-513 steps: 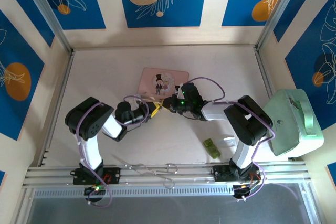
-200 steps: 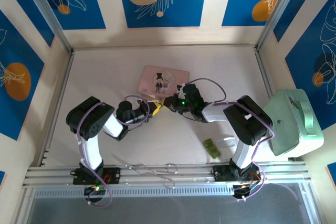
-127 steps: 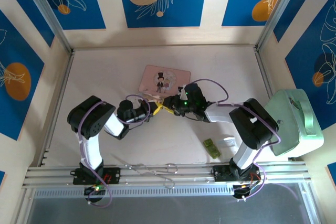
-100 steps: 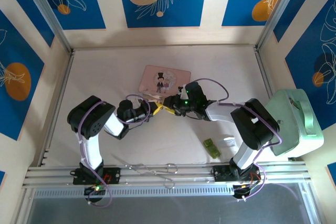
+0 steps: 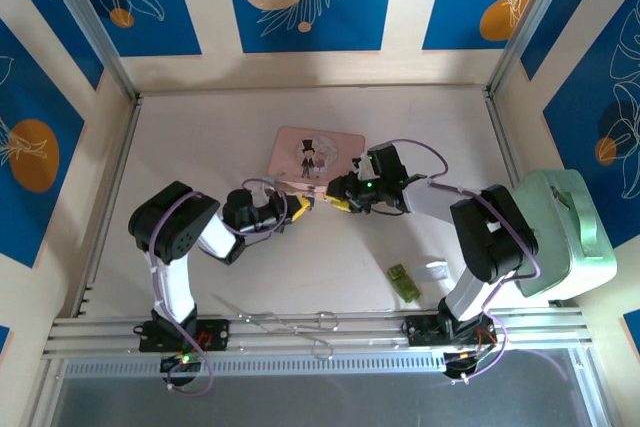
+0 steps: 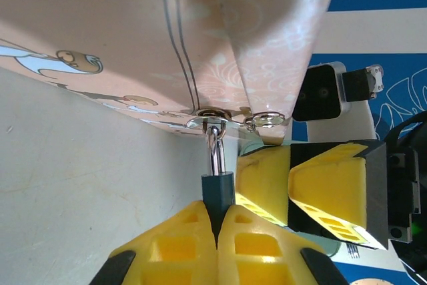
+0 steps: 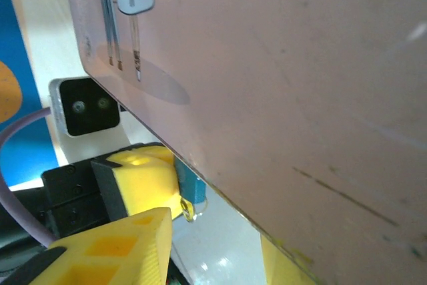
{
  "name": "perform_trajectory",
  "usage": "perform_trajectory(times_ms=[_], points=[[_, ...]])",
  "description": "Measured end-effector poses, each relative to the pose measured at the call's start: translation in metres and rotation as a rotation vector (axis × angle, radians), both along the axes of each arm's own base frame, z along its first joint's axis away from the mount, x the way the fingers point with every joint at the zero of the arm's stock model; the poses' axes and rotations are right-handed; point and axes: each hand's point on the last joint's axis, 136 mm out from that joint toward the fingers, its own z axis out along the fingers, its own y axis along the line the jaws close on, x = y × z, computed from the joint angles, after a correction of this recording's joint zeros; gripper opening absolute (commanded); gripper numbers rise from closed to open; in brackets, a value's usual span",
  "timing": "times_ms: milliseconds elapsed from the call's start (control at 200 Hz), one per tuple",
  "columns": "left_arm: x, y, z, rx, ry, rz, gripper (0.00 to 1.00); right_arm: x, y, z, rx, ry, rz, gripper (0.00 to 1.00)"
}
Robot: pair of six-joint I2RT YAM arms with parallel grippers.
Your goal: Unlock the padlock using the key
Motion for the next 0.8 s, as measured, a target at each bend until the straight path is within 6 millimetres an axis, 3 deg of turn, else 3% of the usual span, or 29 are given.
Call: perform_trajectory(times_ms=[250, 435, 540, 600, 800], points=[[-0.005, -0.003, -0.001, 0.005, -0.004, -0.005, 0.0, -0.013, 0.003, -0.002, -0.034, -0.004, 0.012, 0.4], [-0.007, -0.005, -0.002, 0.009, -0.008, -0.012, 0.0, -0.067, 0.022, -0.007, -0.058, -0.02, -0.045, 0.45], [-0.007, -0.005, -0.002, 0.008, -0.008, -0.013, 0.0, -0.092, 0.033, -0.019, -0.121, 0.014, -0.082, 0.44], [-0.007, -0.005, -0.002, 0.008, -0.008, -0.013, 0.0, -0.092, 0.032, -0.022, -0.142, 0.014, -0.127, 0.44], [-0.007, -0.005, -0.002, 0.008, -0.008, -0.013, 0.0, -0.061, 0.015, -0.018, -0.168, -0.034, -0.319, 0.44]])
